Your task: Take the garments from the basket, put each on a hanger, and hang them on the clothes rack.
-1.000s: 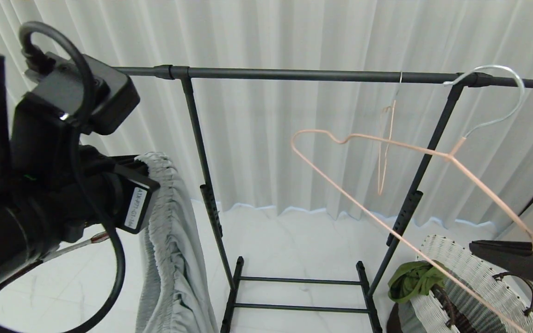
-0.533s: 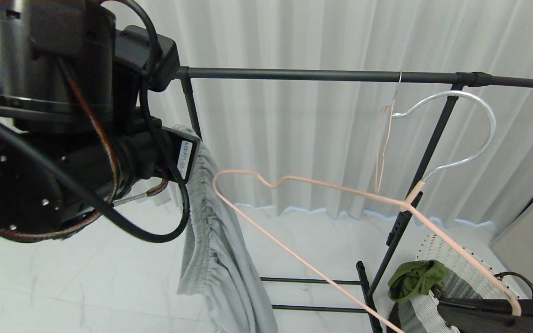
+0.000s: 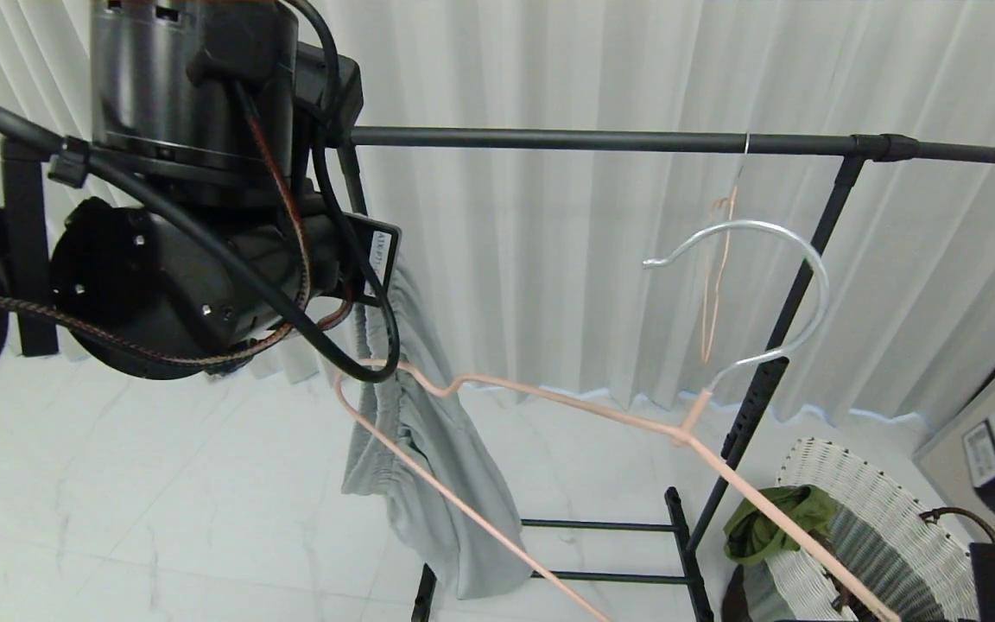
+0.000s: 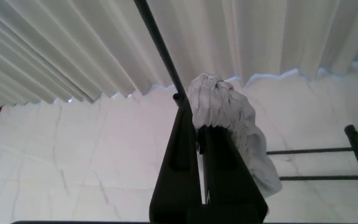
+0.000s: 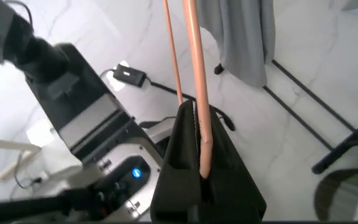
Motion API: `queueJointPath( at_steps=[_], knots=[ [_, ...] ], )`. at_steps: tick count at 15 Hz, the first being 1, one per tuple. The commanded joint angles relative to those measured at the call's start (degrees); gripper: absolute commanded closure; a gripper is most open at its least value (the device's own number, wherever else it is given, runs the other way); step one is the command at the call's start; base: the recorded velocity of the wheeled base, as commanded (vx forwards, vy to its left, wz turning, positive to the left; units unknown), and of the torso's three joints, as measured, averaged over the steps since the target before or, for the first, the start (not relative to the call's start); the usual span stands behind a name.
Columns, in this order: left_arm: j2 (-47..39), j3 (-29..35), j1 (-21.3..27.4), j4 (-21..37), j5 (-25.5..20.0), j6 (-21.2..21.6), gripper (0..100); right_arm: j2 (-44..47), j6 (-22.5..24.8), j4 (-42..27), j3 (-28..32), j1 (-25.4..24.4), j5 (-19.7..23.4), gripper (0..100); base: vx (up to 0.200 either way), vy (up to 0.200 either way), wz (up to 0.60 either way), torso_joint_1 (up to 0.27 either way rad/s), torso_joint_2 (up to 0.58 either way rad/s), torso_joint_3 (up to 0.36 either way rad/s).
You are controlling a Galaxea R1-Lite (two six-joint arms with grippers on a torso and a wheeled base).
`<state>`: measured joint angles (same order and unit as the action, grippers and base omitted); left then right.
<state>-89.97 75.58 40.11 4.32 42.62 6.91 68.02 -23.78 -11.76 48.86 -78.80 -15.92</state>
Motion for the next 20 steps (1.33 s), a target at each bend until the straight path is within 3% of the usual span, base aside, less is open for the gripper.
queueJointPath(
  at_steps=[1, 4, 10, 20],
  knots=[
    [-0.4, 0.4, 0.0, 0.0, 0.0, -0.2, 100, 4.4, -1.4, 2.1, 0.2, 0.4, -0.4, 100, 0.0, 0.0, 0.0, 0.0, 0.0, 0.0],
    [-0.7, 0.7, -0.2, 0.0, 0.0, -2.0, 100, 8.0, -2.9, 2.5, 2.2, 2.3, -3.9, 100, 0.0, 0.0, 0.0, 0.0, 0.0, 0.0],
    [-1.1, -0.7, -1.6, 1.5, 1.8, -2.1, 100, 10.1, -4.5, 3.2, 5.1, 5.1, -6.9, 100, 0.0, 0.0, 0.0, 0.0, 0.0, 0.0],
    [-2.5, 0.6, 0.0, 1.4, 2.6, -3.0, 100, 17.8, -5.2, 9.8, 8.0, 6.0, -9.7, 100, 0.0, 0.0, 0.0, 0.0, 0.0, 0.0]
  ],
)
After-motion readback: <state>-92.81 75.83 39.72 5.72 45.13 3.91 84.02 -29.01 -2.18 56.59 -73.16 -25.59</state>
